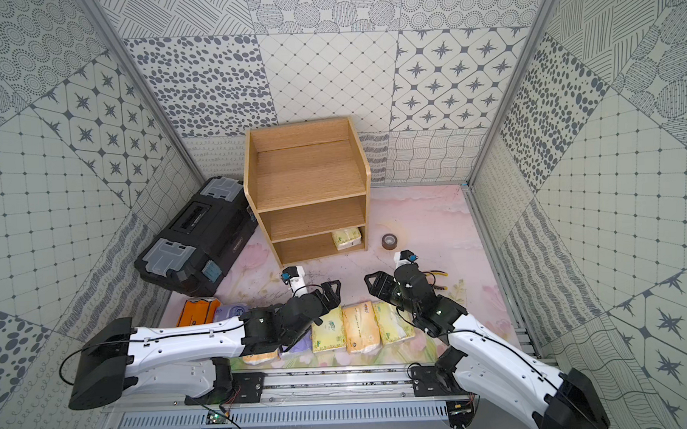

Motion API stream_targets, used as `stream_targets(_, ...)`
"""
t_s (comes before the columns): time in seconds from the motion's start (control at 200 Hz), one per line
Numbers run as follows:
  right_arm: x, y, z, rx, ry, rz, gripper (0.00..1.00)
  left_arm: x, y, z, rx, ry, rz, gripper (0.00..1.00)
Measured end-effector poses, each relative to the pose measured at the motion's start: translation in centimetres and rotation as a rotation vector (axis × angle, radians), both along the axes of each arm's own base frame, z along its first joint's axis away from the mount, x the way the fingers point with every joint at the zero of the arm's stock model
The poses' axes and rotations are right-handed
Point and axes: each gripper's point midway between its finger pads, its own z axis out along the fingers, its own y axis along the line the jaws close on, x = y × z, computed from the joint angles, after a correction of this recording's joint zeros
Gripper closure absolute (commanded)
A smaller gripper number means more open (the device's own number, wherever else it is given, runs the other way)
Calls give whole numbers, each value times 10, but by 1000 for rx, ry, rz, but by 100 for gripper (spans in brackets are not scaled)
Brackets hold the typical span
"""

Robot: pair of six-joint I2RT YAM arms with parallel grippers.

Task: Remove the tissue boxes from the shelf
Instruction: Place the box of tissues at the center of the board, then pick up a box of tissues from the shelf.

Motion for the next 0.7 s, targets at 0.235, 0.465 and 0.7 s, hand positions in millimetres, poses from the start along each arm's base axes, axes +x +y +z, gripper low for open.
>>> stream_targets(0.235,35,37,-34,51,35,-90,38,9,42,4,-36,-10,40,0)
stream_targets(0.465,80,60,-26,154,7,-233,47,11,66,-10,-51,13,69,1)
stream_targets(0.7,112,73,-36,249,19,-362,51,12,75,-15,-80,29,80,1)
